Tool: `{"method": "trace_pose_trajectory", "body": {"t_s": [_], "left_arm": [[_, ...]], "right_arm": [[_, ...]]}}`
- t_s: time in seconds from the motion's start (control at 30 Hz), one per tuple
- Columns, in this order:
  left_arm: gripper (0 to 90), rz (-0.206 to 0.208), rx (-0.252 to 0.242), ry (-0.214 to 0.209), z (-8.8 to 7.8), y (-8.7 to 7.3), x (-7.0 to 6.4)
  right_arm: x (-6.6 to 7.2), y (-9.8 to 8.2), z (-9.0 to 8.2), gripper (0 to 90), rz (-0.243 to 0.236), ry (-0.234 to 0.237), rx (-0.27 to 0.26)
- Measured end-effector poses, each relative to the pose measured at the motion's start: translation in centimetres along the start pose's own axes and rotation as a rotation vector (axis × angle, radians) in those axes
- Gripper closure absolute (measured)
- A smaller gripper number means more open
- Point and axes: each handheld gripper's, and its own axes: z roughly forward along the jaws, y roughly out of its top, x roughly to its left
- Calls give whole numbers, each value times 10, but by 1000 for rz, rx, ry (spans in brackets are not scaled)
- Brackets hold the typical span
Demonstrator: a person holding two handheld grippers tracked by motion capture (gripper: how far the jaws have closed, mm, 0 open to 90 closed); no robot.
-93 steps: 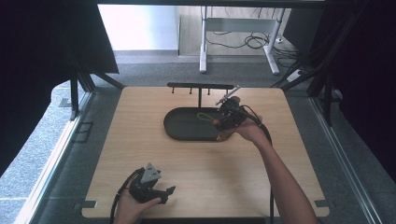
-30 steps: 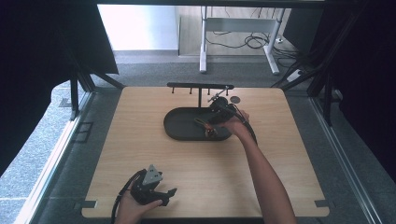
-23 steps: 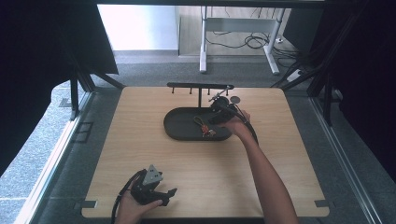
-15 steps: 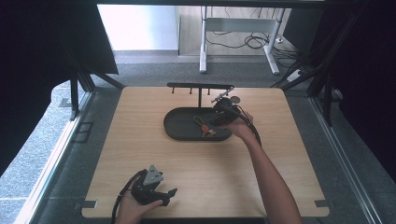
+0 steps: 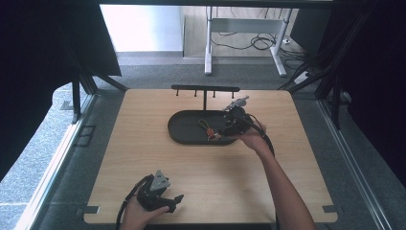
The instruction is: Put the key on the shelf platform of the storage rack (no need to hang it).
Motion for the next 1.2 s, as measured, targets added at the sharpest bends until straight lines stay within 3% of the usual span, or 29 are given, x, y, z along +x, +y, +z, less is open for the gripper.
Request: {"method": "trace_pose_trajectory", "body": {"t_s": [0.57,1.0,1.2], "left_arm": [[211,7,17,1,4,0,-2],[212,1,16,-3,3,0,-3],[212,10,20,-5,5,0,-5]], "right_arm": [[2,-81,-30,509,48,26,-63],[11,-148,-37,491,93,15,-90],[9,-160,-35,486,106,0,-75]]}}
